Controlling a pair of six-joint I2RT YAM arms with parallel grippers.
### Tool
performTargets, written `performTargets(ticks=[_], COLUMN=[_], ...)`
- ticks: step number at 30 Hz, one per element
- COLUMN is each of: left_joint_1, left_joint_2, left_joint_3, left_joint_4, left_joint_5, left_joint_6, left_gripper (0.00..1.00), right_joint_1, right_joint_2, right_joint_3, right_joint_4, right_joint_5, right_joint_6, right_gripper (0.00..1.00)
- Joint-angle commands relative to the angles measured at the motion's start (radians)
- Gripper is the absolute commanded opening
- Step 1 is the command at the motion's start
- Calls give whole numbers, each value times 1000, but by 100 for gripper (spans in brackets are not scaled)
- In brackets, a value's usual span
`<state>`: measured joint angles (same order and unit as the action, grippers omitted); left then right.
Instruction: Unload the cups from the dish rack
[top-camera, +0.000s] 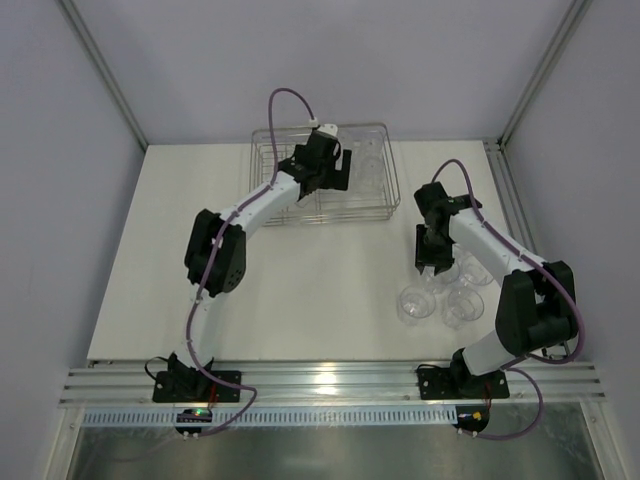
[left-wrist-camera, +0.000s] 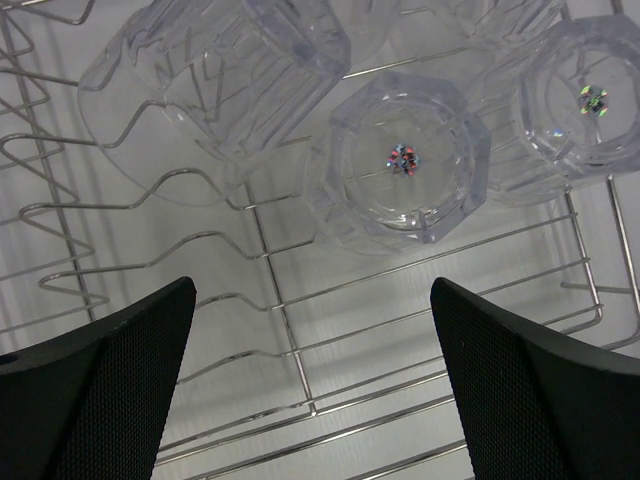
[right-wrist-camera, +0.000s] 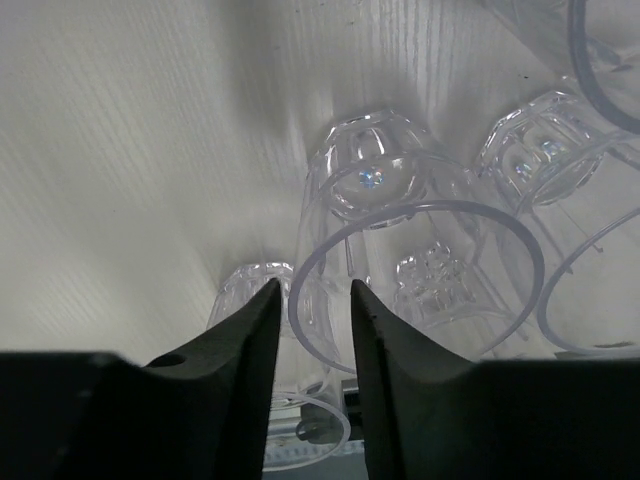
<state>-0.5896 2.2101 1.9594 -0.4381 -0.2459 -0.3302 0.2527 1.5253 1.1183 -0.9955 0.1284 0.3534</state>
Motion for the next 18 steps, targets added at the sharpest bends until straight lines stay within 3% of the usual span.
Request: performTargets(ticks=[1, 6, 10, 18], left_joint_1=[-6, -7, -7, -7], left_joint_2=[3, 31, 88, 213], left_joint_3=[4, -13, 39, 136], left_joint_4=[157, 259, 263, 334], left_joint_5=[65, 132, 142, 116], left_joint_6=[34, 75, 89, 114], left_gripper=[100, 100, 100, 100], right_joint_1=[5, 5, 5, 5], right_joint_2=[-5, -24, -69, -157], right_joint_3=[12, 11, 28, 156], right_joint_4=[-12, -23, -38, -77], right_joint_5=[20, -12, -47, -185], right_joint_6=[-1, -4, -7, -36], right_gripper=[43, 63, 71, 72])
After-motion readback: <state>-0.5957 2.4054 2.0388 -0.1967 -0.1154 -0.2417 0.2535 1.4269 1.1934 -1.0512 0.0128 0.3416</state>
